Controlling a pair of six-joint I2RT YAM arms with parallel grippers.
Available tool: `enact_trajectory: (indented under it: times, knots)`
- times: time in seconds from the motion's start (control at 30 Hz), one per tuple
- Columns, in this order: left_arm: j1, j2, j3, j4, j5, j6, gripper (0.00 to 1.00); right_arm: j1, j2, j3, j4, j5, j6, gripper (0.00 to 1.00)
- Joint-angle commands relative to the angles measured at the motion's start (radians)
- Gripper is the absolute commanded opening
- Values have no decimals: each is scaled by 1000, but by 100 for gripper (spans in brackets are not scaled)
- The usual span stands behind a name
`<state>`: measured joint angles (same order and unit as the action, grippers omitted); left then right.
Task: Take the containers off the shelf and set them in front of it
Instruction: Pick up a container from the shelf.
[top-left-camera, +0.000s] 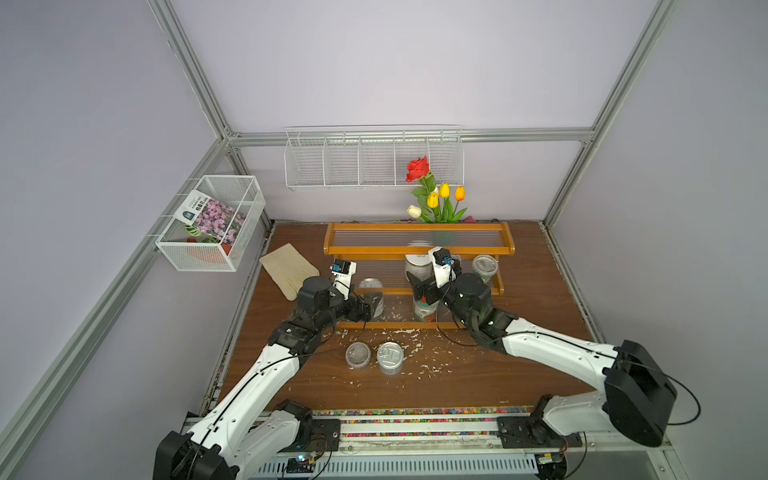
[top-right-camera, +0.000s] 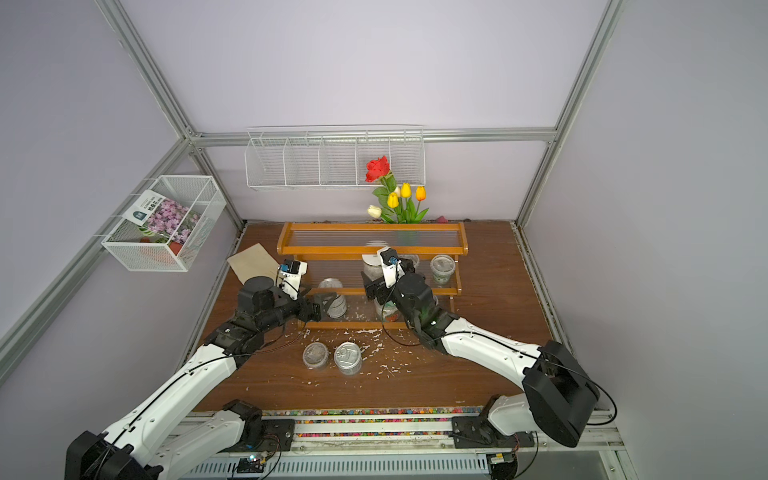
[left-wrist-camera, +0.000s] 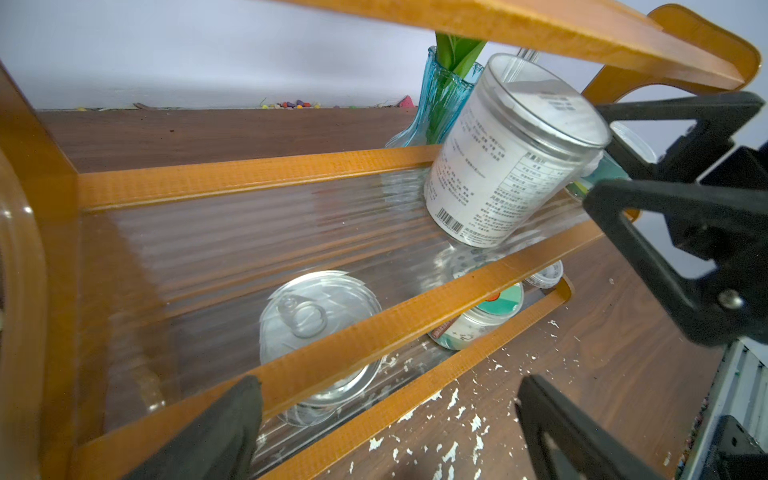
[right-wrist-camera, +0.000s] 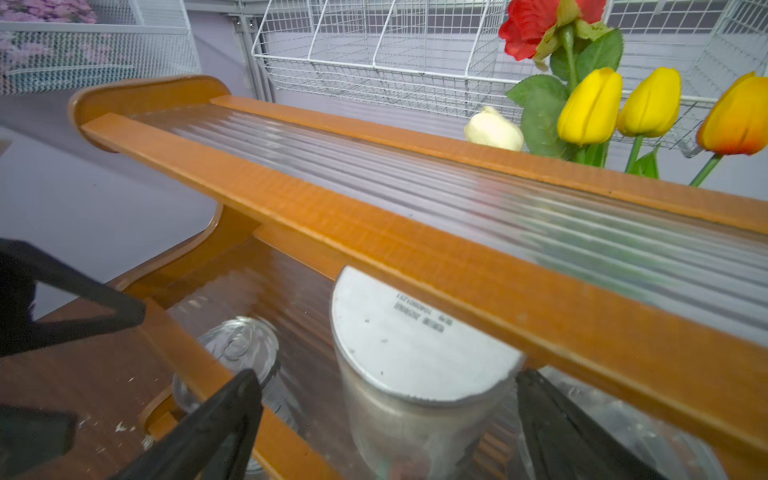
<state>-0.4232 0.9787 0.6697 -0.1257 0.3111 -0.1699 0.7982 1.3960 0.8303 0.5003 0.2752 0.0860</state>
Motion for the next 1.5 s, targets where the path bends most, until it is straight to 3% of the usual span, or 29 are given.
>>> enact_trajectory:
  times: [0.0, 0.4, 0.6, 0.77, 0.87, 1.47]
  knots:
    - [9, -3, 3, 1, 48, 9, 99, -1, 38, 39, 55, 78, 2, 98]
    - [9, -125, -109, -43, 118, -16, 99, -22, 150, 126, 81, 108, -8, 98]
    - [1, -135, -128, -44, 176, -27, 99, -28, 160, 126, 87, 89, -18, 90]
    - [-33, -150, -148, -47, 160, -34, 99, -29, 125, 103, 79, 35, -49, 71]
    - [-54, -150, -148, -70, 158, -24, 99, -27, 91, 79, 63, -3, -60, 66]
    - [-64, -151, -160, -116, 197, 7, 98, 56, -148, -52, -115, -167, -75, 63]
